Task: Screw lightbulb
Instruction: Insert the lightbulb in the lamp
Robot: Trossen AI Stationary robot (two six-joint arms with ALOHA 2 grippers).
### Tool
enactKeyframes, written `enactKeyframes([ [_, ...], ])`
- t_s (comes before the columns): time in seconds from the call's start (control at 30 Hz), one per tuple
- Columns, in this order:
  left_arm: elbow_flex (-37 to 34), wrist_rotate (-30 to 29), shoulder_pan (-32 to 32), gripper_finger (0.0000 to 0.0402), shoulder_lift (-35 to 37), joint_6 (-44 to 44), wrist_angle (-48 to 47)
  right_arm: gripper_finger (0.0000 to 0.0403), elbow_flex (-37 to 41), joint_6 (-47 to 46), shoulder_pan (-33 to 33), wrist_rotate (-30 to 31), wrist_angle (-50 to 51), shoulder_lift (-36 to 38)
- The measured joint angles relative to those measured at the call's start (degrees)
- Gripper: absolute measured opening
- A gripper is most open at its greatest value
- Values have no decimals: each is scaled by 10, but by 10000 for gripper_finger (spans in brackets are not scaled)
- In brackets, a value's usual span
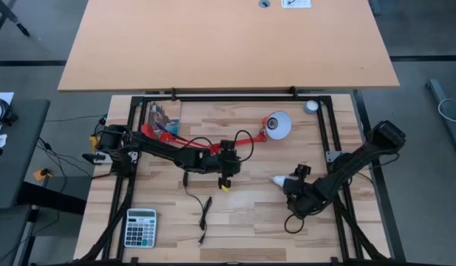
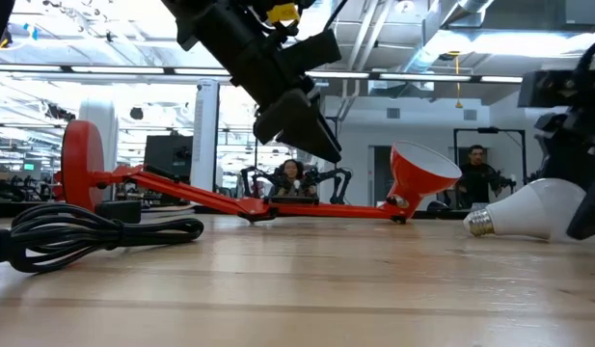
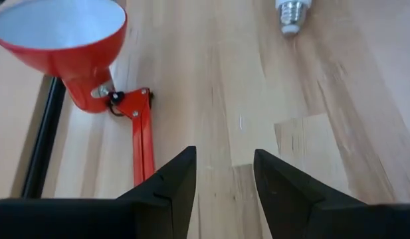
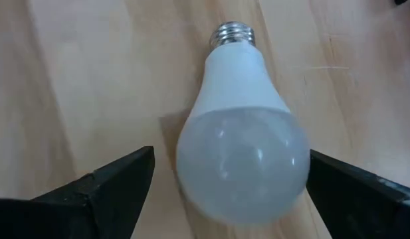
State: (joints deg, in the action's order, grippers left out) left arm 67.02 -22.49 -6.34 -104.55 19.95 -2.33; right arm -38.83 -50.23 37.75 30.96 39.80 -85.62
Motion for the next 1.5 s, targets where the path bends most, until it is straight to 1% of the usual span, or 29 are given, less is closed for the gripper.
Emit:
enactKeyframes([
  [0.17,0,13,-1,143,0,2,4,364,-1,12,-20,-11,-22,-16],
  [0.3,0,22,-1,143,0,2,4,336,-1,13,-27,-17,-22,-16],
  [0.47,0,110,-1,143,-1,2,8,300,-1,14,-28,-16,-18,-6],
  [0.53,0,134,-1,143,-1,-2,19,295,-5,13,-30,-14,-17,0],
  [0.57,0,137,-1,143,-2,-6,27,294,-8,14,-30,-15,-18,1],
  [0.73,0,137,-1,143,-2,-38,65,297,-33,30,-31,-14,-11,2],
  [0.9,0,137,-7,145,-2,-46,65,297,-76,77,-31,-14,-6,2],
  [1.0,0,136,-14,157,-2,-52,66,297,-110,112,-36,-13,5,2],
  [1.1,0,129,-20,178,-2,-72,71,297,-144,158,-45,-13,12,2],
  [1.2,0,104,-27,200,-2,-78,70,297,-169,207,-55,-9,11,2],
  [1.3,0,81,-35,216,-2,-78,68,297,-185,236,-67,-9,13,2],
  [1.5,0,68,-53,223,-2,-72,66,297,-200,254,-82,-9,13,2],
])
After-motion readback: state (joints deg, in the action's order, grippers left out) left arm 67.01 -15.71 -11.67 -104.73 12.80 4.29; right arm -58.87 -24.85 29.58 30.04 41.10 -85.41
